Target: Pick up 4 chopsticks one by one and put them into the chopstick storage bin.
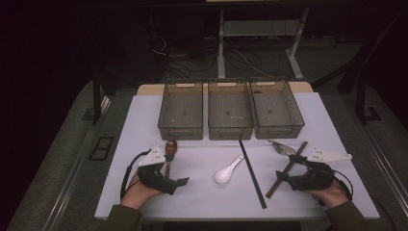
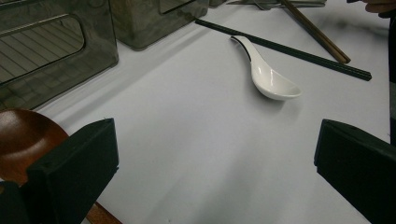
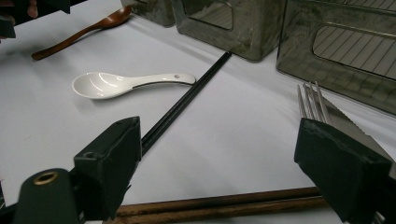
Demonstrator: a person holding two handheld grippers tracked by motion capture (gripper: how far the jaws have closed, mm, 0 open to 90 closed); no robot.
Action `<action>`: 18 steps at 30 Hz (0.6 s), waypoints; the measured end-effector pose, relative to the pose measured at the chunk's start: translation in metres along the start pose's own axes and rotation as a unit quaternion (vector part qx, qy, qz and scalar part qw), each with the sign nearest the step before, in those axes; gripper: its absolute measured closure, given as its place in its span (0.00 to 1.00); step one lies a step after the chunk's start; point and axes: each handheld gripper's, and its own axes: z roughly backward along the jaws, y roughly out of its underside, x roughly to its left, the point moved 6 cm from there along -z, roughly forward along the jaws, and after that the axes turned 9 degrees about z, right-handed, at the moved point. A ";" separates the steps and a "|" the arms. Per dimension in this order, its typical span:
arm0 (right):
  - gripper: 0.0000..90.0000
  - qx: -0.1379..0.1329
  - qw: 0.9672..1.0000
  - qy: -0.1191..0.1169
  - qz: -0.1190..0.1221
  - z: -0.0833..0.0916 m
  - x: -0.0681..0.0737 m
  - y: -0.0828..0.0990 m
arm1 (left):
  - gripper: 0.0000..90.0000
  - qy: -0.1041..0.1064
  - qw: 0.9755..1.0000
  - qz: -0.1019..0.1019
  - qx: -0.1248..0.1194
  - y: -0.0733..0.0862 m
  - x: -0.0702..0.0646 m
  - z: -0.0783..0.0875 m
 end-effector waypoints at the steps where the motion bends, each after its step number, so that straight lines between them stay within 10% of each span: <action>1: 0.16 0.001 1.000 0.000 -0.001 0.000 0.000 0.000 | 0.00 0.000 1.000 0.001 -0.001 0.000 0.000 0.000; 18: 0.31 0.044 0.999 0.011 -0.025 0.003 -0.017 0.007 | 0.00 -0.002 1.000 0.003 0.001 -0.001 0.001 0.000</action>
